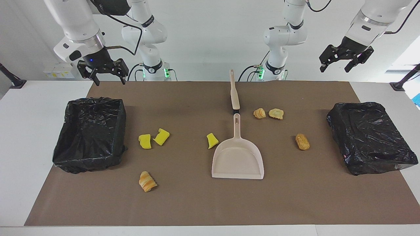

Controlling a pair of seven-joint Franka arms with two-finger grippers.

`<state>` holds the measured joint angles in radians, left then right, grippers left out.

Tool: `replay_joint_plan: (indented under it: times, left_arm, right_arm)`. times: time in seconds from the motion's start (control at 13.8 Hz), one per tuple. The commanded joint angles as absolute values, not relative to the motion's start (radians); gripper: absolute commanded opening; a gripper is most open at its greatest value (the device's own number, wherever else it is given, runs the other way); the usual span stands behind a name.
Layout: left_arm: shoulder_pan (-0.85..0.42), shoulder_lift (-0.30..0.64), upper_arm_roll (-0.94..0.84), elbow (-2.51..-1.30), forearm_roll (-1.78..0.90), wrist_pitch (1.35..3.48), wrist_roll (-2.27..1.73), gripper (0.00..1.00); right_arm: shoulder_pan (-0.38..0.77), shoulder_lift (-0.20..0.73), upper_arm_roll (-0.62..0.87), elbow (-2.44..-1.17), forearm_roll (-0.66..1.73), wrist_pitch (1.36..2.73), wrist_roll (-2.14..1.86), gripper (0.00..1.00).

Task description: Sweep and dump trash in bin

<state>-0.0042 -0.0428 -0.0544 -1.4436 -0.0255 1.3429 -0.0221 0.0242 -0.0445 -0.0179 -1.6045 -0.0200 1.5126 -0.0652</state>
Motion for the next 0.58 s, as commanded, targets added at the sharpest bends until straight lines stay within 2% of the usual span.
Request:
replay_joint_plan:
  times: [0.0,0.51]
  left_arm:
    - [0.006,-0.063,-0.060,-1.465,-0.037,1.347,-0.028,1.00]
    - [0.003,-0.063,-0.060,-1.465,-0.037,1.353,-0.028,1.00]
  right_arm:
    - [0.021,-0.077,-0.014,-1.643,0.002,1.526,-0.051,1.00]
    - [0.023,-0.080,-0.014,-1.652,0.002,1.536,-0.057,1.00]
